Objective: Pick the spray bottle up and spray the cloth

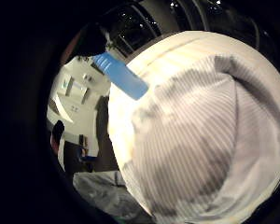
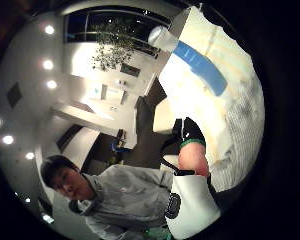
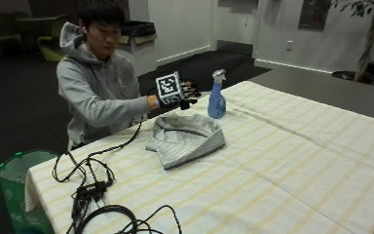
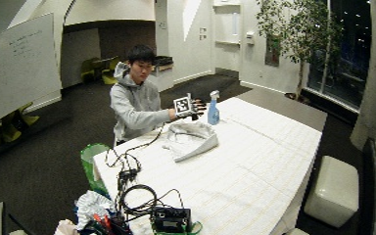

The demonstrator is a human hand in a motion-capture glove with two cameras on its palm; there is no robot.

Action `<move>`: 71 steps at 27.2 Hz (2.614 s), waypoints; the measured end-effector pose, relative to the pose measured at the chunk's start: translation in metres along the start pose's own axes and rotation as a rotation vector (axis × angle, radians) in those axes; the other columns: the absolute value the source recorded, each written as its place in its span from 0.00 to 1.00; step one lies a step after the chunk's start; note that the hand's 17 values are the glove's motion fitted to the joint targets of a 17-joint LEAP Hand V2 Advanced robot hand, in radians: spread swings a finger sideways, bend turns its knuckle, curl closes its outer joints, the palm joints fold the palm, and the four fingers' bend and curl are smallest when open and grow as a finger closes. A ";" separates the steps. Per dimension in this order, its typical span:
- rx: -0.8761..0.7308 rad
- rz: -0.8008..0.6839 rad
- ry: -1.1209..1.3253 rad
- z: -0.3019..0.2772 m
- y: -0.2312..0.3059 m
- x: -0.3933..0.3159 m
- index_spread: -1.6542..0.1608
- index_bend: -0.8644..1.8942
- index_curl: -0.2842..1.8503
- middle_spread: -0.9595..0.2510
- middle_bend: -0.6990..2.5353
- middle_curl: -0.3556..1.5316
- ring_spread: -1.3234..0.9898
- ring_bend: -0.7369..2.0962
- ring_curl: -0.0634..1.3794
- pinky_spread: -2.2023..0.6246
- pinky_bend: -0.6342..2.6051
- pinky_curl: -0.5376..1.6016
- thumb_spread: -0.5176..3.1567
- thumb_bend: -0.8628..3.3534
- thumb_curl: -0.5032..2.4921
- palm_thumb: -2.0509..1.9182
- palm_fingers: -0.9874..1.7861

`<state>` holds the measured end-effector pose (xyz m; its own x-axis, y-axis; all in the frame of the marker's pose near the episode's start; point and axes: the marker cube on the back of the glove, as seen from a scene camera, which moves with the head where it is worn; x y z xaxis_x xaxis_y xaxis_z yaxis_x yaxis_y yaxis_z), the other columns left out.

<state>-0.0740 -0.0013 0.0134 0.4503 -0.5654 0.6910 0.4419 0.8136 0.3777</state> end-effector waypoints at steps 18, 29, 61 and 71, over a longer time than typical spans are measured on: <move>0.333 0.013 0.584 -0.059 0.160 0.125 0.76 0.37 0.30 0.71 0.31 0.41 0.54 0.42 0.29 0.81 0.28 0.40 0.39 0.19 0.37 0.72 0.65; 0.282 0.049 0.554 -0.050 0.159 0.123 0.78 0.37 0.30 0.72 0.29 0.41 0.54 0.41 0.30 0.80 0.27 0.41 0.42 0.20 0.35 0.71 0.63; 0.213 -0.021 0.542 -0.034 0.158 0.115 0.79 0.33 0.27 0.73 0.30 0.42 0.54 0.41 0.32 0.77 0.28 0.42 0.44 0.20 0.34 0.71 0.72; 0.201 -0.088 0.585 -0.021 0.157 0.107 0.80 0.34 0.25 0.74 0.29 0.43 0.53 0.43 0.34 0.73 0.30 0.44 0.43 0.20 0.34 0.72 0.73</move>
<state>0.0603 0.0631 0.1339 0.7945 -0.5655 0.2211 0.3677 0.7379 0.5660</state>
